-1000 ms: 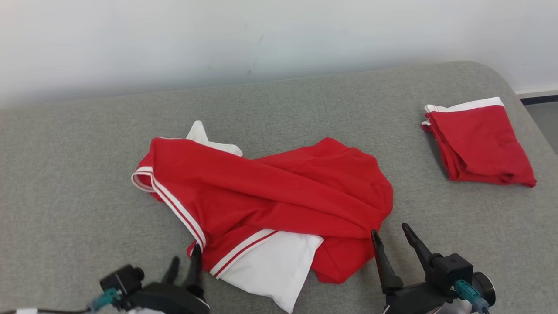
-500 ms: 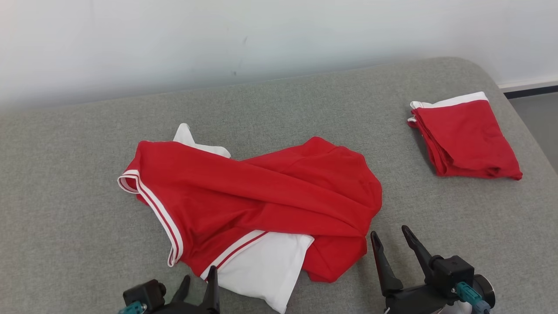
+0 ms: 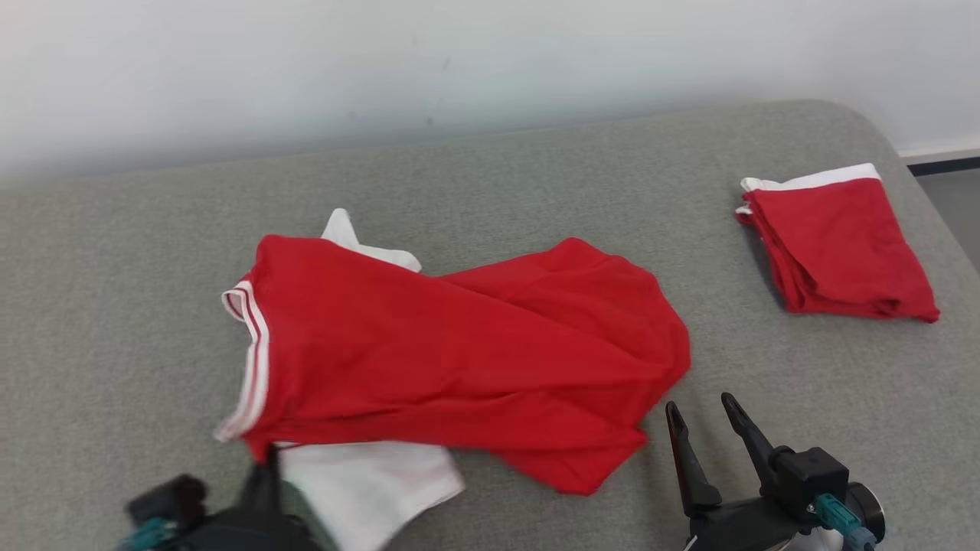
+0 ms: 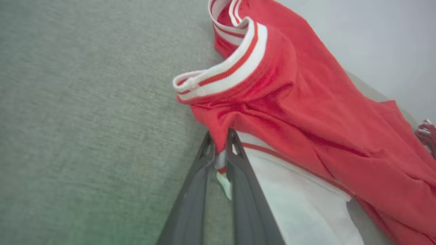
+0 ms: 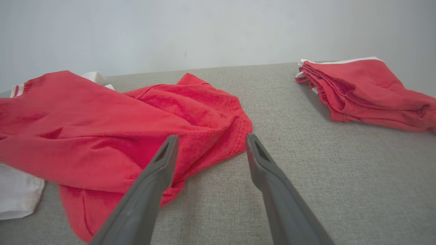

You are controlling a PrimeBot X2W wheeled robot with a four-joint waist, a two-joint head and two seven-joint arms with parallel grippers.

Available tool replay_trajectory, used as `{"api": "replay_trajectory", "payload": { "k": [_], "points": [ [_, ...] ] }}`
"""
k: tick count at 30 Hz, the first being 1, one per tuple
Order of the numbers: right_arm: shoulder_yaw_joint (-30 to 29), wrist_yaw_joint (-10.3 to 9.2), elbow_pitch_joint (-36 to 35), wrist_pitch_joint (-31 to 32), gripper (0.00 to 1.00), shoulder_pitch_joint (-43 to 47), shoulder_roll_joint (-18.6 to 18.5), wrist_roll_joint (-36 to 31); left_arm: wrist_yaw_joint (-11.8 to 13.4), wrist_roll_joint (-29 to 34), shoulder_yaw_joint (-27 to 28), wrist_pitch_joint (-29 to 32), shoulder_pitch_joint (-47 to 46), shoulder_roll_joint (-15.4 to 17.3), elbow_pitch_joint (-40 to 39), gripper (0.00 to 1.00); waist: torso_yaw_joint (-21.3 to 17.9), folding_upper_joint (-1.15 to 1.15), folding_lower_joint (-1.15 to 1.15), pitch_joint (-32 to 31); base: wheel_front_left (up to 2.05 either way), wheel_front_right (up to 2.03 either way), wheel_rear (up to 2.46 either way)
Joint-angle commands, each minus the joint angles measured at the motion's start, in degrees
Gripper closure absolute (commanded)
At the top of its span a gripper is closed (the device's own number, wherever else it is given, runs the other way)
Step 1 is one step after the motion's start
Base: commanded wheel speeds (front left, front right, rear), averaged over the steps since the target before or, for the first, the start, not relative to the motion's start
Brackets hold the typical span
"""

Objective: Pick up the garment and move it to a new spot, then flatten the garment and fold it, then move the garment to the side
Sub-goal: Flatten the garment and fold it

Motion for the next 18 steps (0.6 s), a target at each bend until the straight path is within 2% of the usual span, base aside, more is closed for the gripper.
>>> {"api": "replay_trajectory", "payload": {
  "k": [1,6,11,12,13,14,15,16,17,18],
  "points": [
    [-0.4,-0.14,-0.2,0.1,0.00,0.7,0.0,-0.4,1.0,0.0,1.5,-0.8,1.1,1.4,-1.4,1.00,1.1,0.00,0.00,0.3,0.00,0.00,0.00],
    [-1.3,-0.14,-0.3,0.5,0.00,0.4,0.0,-1.0,3.0,-0.9,4.8,-0.4,3.2,4.6,-5.6,1.00,3.1,0.00,0.00,0.5,0.00,0.00,0.00],
    [-1.3,-0.14,-0.1,1.8,0.00,-0.4,0.0,-2.3,5.6,0.6,5.1,0.4,4.9,6.1,-8.6,1.00,4.5,0.00,0.00,0.5,0.00,0.00,0.00],
    [-1.4,-0.14,0.0,2.2,0.00,-0.7,0.0,-2.4,6.1,1.2,4.8,0.6,4.9,6.3,-9.1,0.78,4.8,0.00,0.00,0.5,0.00,0.00,0.00],
    [-1.7,-0.14,0.1,2.7,0.00,-1.0,0.0,-2.6,6.4,1.7,4.4,1.0,4.9,6.6,-9.5,0.65,5.1,0.00,0.00,0.5,0.00,0.00,0.00],
    [-1.8,-0.14,0.1,3.0,0.00,-1.3,0.0,-2.7,6.9,1.9,4.1,1.2,5.1,6.7,-9.9,0.87,5.4,0.00,0.00,0.6,0.00,0.00,0.00],
    [-2.0,-0.14,0.1,3.5,0.00,-1.4,0.0,-2.8,7.3,2.5,3.9,1.1,5.2,7.0,-10.2,0.91,5.7,0.00,0.00,0.6,0.00,0.00,0.00],
    [-2.0,-0.14,0.3,4.0,0.00,-1.5,0.0,-2.9,7.8,3.1,3.7,0.9,5.3,7.3,-10.5,0.80,5.9,0.00,0.00,0.6,0.00,0.00,0.00],
    [-2.2,-0.14,0.6,4.7,0.00,-1.5,0.0,-2.7,7.9,3.7,3.4,0.6,5.2,7.5,-10.9,0.08,6.2,0.00,0.00,0.6,0.00,0.00,0.00],
    [-2.3,-0.14,0.9,5.5,0.00,-1.6,0.0,-2.4,8.1,4.0,3.3,0.4,5.1,7.4,-11.2,0.00,6.5,0.00,0.00,0.6,0.00,0.00,0.00]
  ]
}}
